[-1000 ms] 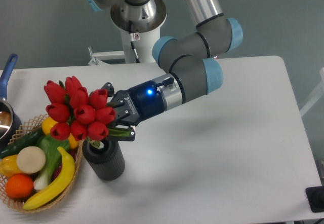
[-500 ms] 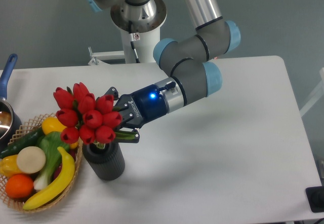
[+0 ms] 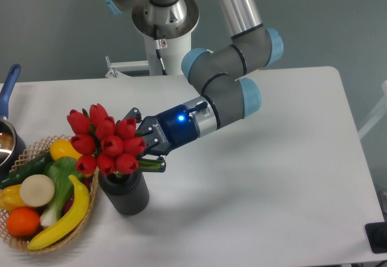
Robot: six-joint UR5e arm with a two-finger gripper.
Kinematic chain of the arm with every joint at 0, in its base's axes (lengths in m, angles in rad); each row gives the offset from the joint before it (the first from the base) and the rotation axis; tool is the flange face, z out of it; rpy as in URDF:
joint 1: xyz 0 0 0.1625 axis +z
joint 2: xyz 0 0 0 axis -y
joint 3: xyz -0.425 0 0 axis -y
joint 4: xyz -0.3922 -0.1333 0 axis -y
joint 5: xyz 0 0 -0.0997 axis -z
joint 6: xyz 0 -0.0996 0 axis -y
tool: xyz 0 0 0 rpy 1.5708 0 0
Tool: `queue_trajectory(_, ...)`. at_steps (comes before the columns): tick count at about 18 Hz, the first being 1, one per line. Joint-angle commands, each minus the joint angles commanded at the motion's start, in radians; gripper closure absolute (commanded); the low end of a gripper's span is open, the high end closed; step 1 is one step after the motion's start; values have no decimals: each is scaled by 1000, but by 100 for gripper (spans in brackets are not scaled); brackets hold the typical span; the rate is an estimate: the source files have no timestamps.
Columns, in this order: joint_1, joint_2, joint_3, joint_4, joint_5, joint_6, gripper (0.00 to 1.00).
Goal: Insert the flowers into the vase
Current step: 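Push the tulip bunch further down into the vase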
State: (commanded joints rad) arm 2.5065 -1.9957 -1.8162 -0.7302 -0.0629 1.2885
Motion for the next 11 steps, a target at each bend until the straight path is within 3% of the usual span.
queue_trajectory(11,0,-35,-8,2,5,43,66)
